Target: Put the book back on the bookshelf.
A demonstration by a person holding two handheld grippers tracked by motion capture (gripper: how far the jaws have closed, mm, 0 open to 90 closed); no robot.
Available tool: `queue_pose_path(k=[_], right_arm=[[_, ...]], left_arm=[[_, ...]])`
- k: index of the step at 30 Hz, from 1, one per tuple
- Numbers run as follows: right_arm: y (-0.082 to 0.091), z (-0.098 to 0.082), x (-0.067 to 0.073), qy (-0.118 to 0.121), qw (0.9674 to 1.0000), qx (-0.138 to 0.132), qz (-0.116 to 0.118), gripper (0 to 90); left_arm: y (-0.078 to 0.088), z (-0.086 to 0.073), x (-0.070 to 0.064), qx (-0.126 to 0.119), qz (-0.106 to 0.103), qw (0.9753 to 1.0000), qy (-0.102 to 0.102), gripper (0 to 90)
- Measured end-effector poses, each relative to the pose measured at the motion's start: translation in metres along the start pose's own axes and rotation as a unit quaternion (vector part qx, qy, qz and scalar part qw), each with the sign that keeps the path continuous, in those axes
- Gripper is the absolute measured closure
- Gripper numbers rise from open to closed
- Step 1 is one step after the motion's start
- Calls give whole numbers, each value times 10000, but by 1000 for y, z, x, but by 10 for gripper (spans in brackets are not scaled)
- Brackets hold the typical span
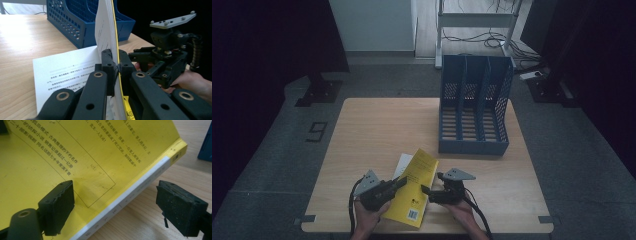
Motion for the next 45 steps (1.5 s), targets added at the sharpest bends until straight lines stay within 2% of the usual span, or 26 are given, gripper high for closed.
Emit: queue_pose_path(k=[5, 14, 19, 26, 29, 36, 40, 45], right_arm=[[0, 0, 1, -116, 9998, -1, 135, 128], [0, 0, 0, -200, 9995, 11, 241, 115], [-2, -1, 0, -296, 9987, 48, 420, 92], [0, 0, 2, -144, 9992, -8, 363, 113], [0, -1, 2, -24, 9996, 2, 272, 124], [2, 1, 3, 102, 9998, 48, 187, 136], [7, 4, 3, 121, 9998, -76, 141, 185], [15, 11, 0, 41, 9993, -291, 230, 207]], left_arm=[[0, 2, -4, -14, -50, 10000, -35, 870], [1, 3, -7, -50, -127, 9999, -37, 870], [1, 4, -8, -50, -197, 9998, -5, 870], [3, 3, -1, -83, -252, 9996, 76, 870], [2, -1, 5, -88, -256, 9995, 189, 869], [3, -2, 9, -83, -236, 9995, 171, 869], [4, -1, 10, -93, -239, 9996, 145, 869], [5, -1, 11, -79, -262, 9995, 150, 869]])
Point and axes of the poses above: each handheld gripper's, and its own axes: y roughly backward along the jaws, z roughly out of its top, x roughly to its left, the point moved 3 cm from there along -y, roughly forward along the jaws, and after that the axes turned 10 degrees about -x, right-handed, at the moved point
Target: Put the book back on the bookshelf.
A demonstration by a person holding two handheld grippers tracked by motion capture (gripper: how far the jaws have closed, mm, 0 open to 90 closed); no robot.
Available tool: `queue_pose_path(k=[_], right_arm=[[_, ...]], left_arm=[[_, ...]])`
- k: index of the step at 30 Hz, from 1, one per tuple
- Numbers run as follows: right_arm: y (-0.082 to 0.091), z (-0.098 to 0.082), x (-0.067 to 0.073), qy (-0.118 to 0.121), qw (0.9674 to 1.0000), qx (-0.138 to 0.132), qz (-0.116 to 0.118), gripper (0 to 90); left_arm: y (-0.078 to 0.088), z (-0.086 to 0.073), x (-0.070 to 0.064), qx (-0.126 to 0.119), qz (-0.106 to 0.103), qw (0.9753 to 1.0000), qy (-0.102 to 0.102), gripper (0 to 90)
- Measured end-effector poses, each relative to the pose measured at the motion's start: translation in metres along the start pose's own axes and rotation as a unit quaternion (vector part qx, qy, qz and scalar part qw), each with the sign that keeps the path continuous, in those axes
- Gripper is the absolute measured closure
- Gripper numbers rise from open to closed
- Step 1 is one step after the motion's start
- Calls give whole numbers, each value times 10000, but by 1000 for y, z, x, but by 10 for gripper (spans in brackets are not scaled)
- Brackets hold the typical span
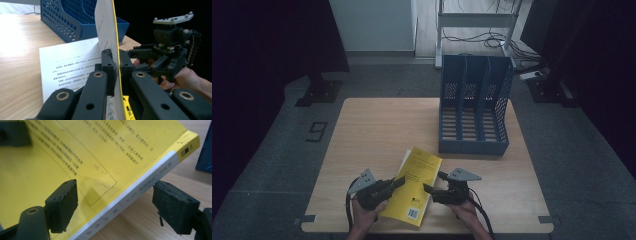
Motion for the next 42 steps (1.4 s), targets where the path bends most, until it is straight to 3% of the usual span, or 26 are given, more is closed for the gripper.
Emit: queue_pose_path(k=[6, 21, 35, 42], right_arm=[[7, 7, 1, 76, 9996, -259, 84, 222], [15, 13, 6, 259, 9981, -512, 236, 323], [20, 16, 8, 319, 9963, -738, 319, 396], [23, 19, 8, 289, 9949, -865, 440, 424]], left_arm=[[0, 0, 1, -2, 9, 10000, 36, 868], [-1, -5, 4, 94, 25, 9999, 106, 866], [0, -5, 4, 24, 17, 10000, 37, 868], [0, -6, 6, 0, -21, 9999, 127, 869]])
Point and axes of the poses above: each handheld gripper's, and its own axes: y roughly backward along the jaws, z roughly out of its top, x roughly to its left, the point moved 3 cm from there along -y, roughly forward along the jaws, and after that the axes turned 10 degrees about -x, right-handed, at the moved point
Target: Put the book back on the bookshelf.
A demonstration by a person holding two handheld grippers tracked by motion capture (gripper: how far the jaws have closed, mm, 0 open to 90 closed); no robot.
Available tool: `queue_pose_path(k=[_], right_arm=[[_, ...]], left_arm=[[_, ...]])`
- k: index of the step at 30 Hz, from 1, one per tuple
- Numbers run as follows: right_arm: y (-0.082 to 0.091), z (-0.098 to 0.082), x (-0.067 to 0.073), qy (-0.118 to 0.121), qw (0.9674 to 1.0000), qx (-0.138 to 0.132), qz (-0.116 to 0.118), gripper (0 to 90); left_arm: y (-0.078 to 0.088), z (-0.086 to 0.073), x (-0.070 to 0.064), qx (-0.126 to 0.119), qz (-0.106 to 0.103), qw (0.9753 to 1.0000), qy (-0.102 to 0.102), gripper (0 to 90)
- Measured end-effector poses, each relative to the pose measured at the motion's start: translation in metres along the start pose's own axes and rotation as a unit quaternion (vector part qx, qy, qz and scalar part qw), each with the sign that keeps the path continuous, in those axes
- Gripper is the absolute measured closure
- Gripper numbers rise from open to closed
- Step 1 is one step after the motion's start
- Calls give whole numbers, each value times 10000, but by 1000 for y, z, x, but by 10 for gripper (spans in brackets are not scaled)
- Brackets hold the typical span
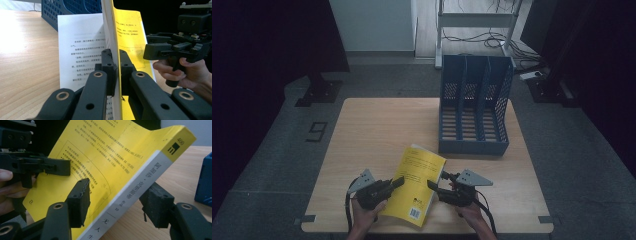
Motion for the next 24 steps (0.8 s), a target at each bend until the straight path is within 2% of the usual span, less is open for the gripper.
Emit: queue_pose_path(k=[4, 10, 16, 18, 22, 24], right_arm=[[1, 2, 1, 111, 9999, 16, -42, 459], [0, 0, 2, 198, 9998, 37, -89, 523], [-1, 2, 5, 274, 9994, 68, -194, 558], [0, 5, 8, 376, 9992, 19, -160, 578], [1, 11, 15, 723, 9972, 33, -207, 582], [2, 12, 16, 778, 9967, 70, -217, 584]], left_arm=[[0, 0, 0, -19, -19, 10000, -33, 870], [0, 0, -3, 0, -164, 9999, -42, 871], [-2, -1, 2, 37, -41, 10000, -1, 841], [-3, -2, 4, 50, 34, 10000, 6, 804], [-3, -2, 5, 54, 61, 10000, 11, 778], [-3, -2, 5, 49, 75, 10000, -1, 765]])
Point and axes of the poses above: each handheld gripper's, and its own axes: y roughly backward along the jaws, z roughly out of its top, x roughly to its left, the point moved 3 cm from there along -y, roughly forward along the jaws, and after that the axes turned 10 degrees about -x, right-handed, at the moved point
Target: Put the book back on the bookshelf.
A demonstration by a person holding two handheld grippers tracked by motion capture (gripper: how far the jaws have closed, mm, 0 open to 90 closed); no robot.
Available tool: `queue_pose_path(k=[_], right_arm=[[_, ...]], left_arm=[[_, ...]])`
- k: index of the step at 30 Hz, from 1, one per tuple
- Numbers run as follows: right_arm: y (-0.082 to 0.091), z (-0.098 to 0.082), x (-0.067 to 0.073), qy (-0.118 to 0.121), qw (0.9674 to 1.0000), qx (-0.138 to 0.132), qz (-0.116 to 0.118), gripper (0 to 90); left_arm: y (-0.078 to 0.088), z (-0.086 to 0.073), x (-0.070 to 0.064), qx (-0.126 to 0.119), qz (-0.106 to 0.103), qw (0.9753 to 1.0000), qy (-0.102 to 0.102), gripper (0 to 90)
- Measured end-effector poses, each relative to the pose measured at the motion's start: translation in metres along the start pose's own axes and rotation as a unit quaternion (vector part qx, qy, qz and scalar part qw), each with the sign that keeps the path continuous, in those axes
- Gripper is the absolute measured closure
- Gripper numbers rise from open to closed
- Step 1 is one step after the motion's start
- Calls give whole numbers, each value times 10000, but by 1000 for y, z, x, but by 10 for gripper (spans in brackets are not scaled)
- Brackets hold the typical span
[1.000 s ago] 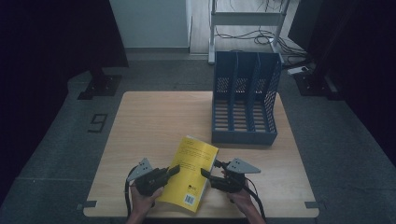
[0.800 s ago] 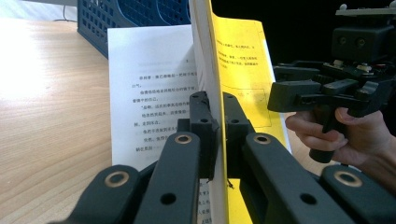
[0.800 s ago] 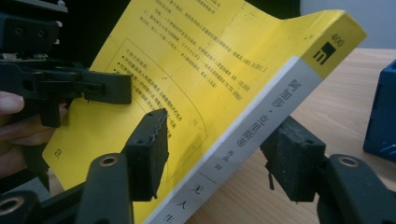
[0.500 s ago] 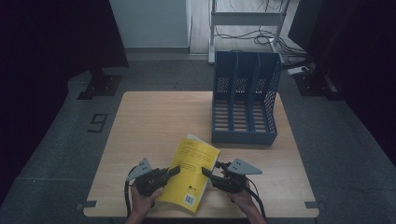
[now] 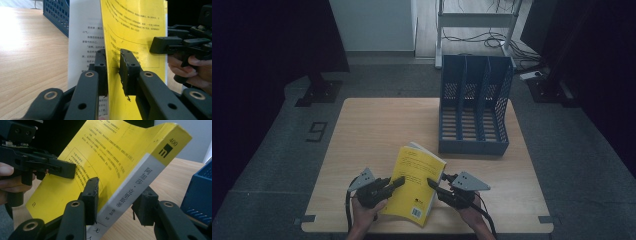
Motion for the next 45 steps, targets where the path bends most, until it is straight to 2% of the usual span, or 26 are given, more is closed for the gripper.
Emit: queue_pose_path(k=[4, 7, 10, 13, 16, 21, 25, 30, 33, 37, 45], right_arm=[[0, 1, 0, 7, 10000, 4, 20, 587], [1, 4, 1, 54, 10000, 18, 41, 593], [5, 11, 2, 206, 9998, -24, 57, 614], [9, 16, 3, 209, 9996, -142, 101, 642], [10, 16, 3, 137, 9996, -181, 139, 649], [9, 16, 2, -153, 9991, -260, 301, 649], [7, 14, 5, -219, 9988, -242, 370, 635], [2, 9, 11, -86, 9992, -130, 367, 633], [2, 9, 12, -7, 9995, -130, 301, 664], [2, 9, 12, -17, 9995, -140, 286, 672], [3, 13, 15, 184, 9994, -148, 244, 684]], left_arm=[[-1, 0, 0, 2, 61, 10000, -59, 738], [-1, -1, -2, -35, 89, 9997, -209, 733], [-3, -1, -5, -58, 42, 9997, -230, 730], [-4, -2, -6, -26, 22, 9997, -235, 723], [-5, -2, -5, -13, 16, 9998, -192, 724], [-5, -3, -5, -2, -15, 9999, -145, 734], [-6, -3, -6, 7, -78, 9999, -128, 733], [-6, -2, -10, 22, -140, 9997, -207, 729], [-6, -2, -9, 29, -164, 9997, -205, 720], [-6, -2, -8, 18, -103, 9997, -230, 682], [-7, -2, -9, -28, -57, 9996, -270, 633]])
Point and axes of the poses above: each handheld gripper's, and its own axes: y roughly backward along the jaws, z roughly out of its top, x roughly to its left, the point moved 3 cm from there along -y, roughly forward along the jaws, and after that the axes turned 10 degrees about -x, right-handed, at the moved point
